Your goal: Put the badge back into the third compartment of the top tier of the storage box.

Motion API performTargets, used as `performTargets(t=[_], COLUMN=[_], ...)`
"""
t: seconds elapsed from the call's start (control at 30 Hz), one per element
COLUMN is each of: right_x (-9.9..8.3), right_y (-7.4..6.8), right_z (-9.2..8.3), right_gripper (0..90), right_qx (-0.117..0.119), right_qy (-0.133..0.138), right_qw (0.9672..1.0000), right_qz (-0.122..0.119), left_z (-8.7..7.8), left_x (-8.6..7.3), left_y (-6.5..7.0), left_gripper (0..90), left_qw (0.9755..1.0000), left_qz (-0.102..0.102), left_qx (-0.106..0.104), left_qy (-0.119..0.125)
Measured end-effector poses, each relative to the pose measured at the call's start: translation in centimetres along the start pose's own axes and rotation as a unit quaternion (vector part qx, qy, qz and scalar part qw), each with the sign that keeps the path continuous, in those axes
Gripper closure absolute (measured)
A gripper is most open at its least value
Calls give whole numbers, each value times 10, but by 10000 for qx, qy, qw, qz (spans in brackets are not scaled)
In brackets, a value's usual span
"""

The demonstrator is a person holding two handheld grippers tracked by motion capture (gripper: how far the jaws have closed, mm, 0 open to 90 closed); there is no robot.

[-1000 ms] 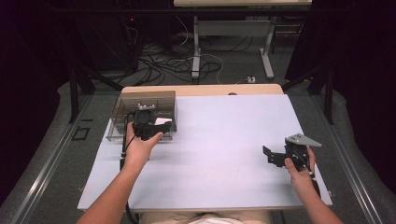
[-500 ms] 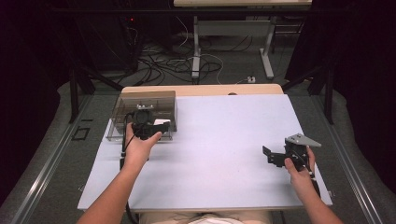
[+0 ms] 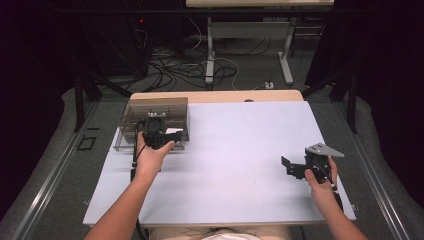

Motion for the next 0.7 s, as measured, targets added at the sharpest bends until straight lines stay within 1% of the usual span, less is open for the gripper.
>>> performTargets(t=[0.07, 0.13, 0.2, 0.23, 0.3, 0.37, 0.4, 0.43, 0.47, 0.57, 0.7], right_x=[0, 0, 0, 0, 0, 0, 0, 0, 0, 0, 0], right_y=[0, 0, 0, 0, -1, -1, -1, 0, 0, 1, 0], right_z=[0, 0, 0, 0, 0, 0, 0, 1, 1, 0, 0], right_gripper=[25, 25, 26, 25, 25, 26, 25, 26, 25, 26, 25], right_qx=[-15, -19, -36, -28, -31, -22, 13, -32, -35, -4, 20], right_qy=[-10, -18, 1, -1, -1, 12, -13, 18, 8, -6, -4], right_qw=[10000, 10000, 10000, 10000, 10000, 10000, 10000, 10000, 10000, 10000, 10000], right_qz=[-8, 2, -3, -2, 12, 21, 26, 9, -2, -31, 3], left_z=[0, 0, 0, 0, 0, 1, 1, 0, 0, 0, -2], left_x=[0, 0, 0, 0, 0, 0, 1, 1, 1, 1, 1], left_y=[0, 0, 0, 0, -1, -1, -1, -1, -1, -1, -1], left_gripper=[331, 331, 330, 330, 330, 327, 320, 313, 305, 294, 286], left_qw=[10000, 10000, 10000, 10000, 10000, 10000, 10000, 10000, 10000, 10000, 10000], left_qz=[7, 6, -7, -17, -18, -40, -48, -12, -25, 12, 55], left_qx=[-13, 24, -15, 4, 24, 8, 33, 27, 13, 37, 36], left_qy=[-63, -21, -54, -21, -35, -34, -2, 14, 46, 40, 69])
Point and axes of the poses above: each handheld gripper's, and its own axes: z roughly forward along the jaws, x roughly out of its top, y roughly to its right, the point moved 2 cm from there along z, roughly forward along the jaws, and after that the axes turned 10 degrees about -x, right-handed, at the moved point
